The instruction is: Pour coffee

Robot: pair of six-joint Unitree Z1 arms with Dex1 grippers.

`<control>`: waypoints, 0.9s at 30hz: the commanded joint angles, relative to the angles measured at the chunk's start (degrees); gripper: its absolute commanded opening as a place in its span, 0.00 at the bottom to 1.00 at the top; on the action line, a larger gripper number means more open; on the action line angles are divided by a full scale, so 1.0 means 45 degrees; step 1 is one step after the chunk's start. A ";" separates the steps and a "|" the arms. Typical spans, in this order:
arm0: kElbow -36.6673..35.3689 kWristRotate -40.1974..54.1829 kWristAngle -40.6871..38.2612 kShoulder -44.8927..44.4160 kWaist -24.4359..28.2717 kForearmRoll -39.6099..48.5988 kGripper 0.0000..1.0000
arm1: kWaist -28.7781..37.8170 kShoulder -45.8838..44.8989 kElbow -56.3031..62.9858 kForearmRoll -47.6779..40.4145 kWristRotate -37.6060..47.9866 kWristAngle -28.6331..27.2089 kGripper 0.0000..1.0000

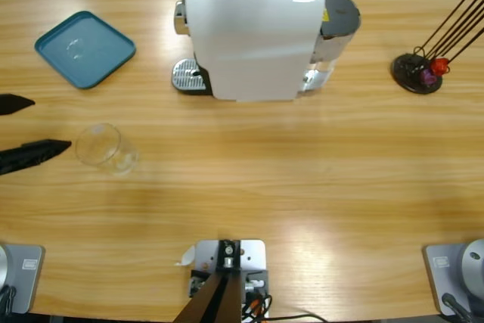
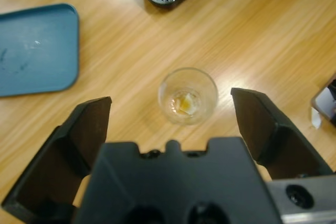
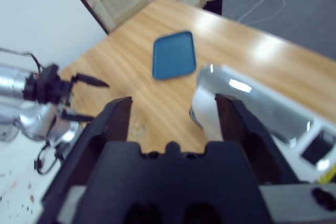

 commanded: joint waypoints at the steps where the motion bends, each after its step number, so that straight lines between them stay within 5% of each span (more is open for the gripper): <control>1: 0.0952 -0.2713 0.1489 0.1262 -0.1943 -0.0760 0.98 | 0.0971 -0.1132 0.2664 0.0600 -0.0407 -0.0321 1.00; 22: 0.2463 -0.4463 0.2243 0.4356 -0.2822 -0.4034 0.99 | 0.1006 -0.1148 0.3664 0.0459 0.0089 -0.0610 1.00; 24: 0.2588 -0.4474 0.2223 0.4340 -0.2822 -0.4155 0.96 | 0.1006 -0.1140 0.3852 0.0264 0.0191 -0.0610 1.00; 27: 0.2717 -0.4560 0.2114 0.4188 -0.2830 -0.4190 0.77 | 0.1006 -0.1121 0.4070 0.0041 0.0289 -0.0622 1.00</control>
